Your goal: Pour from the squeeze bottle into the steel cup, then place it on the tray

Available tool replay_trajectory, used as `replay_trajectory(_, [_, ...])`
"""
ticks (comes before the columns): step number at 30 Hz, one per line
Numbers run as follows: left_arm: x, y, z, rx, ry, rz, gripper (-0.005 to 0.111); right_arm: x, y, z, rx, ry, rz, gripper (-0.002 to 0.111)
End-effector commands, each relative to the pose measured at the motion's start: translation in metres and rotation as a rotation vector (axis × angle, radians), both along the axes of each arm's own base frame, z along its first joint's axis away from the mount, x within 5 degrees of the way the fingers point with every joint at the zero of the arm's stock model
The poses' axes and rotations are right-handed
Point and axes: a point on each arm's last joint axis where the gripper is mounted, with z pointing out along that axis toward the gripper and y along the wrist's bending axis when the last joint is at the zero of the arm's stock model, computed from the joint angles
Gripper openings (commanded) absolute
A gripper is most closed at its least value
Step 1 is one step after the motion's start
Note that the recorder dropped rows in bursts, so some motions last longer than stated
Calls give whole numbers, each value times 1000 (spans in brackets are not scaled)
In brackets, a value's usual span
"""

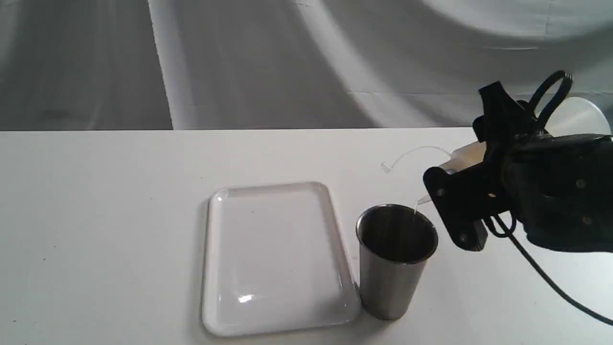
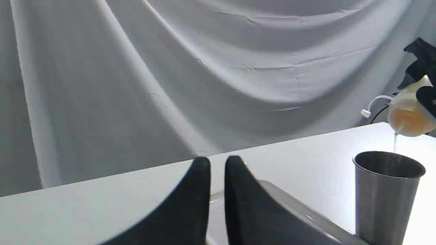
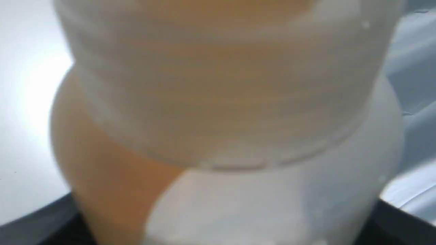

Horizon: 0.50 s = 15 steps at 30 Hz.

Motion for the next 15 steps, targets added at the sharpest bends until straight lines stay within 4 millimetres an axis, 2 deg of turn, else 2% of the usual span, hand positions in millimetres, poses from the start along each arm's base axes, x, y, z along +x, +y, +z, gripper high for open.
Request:
replay_trajectory(1, [0,0,0,0,-11,2,8,1,-1,5,-36,-25,16,0])
replay_trajectory(7, [0,0,0,0,-11,2,8,3,1,8,-77,-42,50,0])
replay_trajectory(15, [0,0,0,0,-11,2,8,0,19,10,-110,-59,132,0])
